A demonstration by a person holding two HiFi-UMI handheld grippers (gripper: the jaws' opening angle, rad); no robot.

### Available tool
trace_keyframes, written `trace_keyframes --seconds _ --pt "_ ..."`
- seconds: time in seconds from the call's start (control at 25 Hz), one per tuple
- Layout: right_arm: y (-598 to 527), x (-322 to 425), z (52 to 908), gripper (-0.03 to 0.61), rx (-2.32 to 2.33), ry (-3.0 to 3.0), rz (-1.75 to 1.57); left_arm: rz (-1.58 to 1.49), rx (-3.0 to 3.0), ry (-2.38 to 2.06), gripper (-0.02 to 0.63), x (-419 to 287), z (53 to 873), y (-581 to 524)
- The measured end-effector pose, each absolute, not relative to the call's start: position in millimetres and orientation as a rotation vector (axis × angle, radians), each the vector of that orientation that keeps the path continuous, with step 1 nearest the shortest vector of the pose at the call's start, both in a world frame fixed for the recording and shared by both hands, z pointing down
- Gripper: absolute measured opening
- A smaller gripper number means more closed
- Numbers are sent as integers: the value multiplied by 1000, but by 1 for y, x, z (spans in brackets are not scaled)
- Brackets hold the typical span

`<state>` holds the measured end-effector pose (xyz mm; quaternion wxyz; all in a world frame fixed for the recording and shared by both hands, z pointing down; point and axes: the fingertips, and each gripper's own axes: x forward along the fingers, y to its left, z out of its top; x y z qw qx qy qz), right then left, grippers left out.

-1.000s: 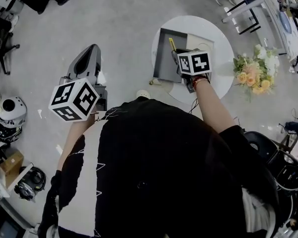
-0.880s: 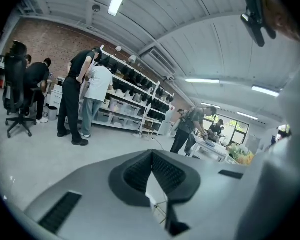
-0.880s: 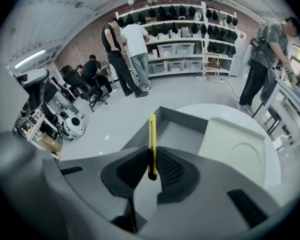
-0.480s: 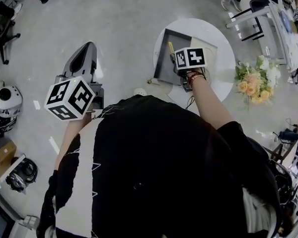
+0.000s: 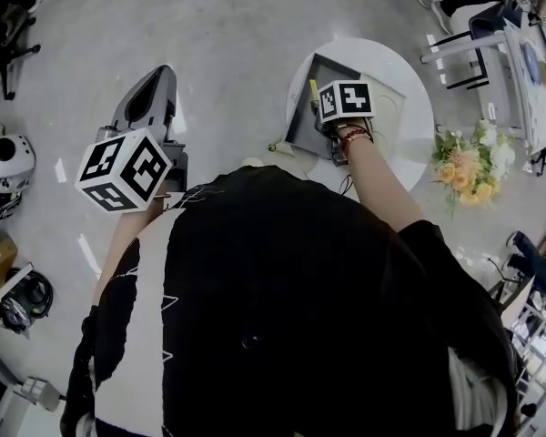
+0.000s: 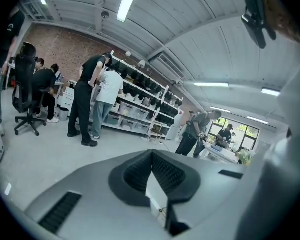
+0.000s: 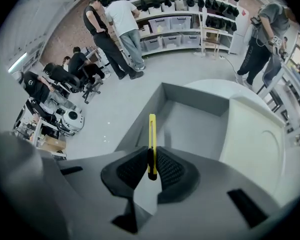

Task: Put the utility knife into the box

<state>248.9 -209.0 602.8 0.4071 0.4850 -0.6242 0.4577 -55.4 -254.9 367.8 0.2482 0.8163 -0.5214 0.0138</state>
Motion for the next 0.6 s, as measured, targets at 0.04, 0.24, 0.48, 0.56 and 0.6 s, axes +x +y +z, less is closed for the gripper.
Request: trace_keyframes --seconds 0.04,0.24,0.48,0.56,0.6 --pt "-210 248 604 57 1216 -1570 1152 38 2221 -1429 11 -57 368 -254" --pt "-212 244 608 57 1219 -1533 1182 37 2190 -1486 11 -76 364 -246" --pt "-213 237 616 57 1259 -1520 1301 15 2147 -1539 11 -92 366 -239" --pt "-214 234 618 57 1287 -1520 1364 13 2138 -1544 11 -93 368 -237" --pt "-215 233 619 57 1304 -1519 1397 12 2136 -1546 11 -93 368 -237"
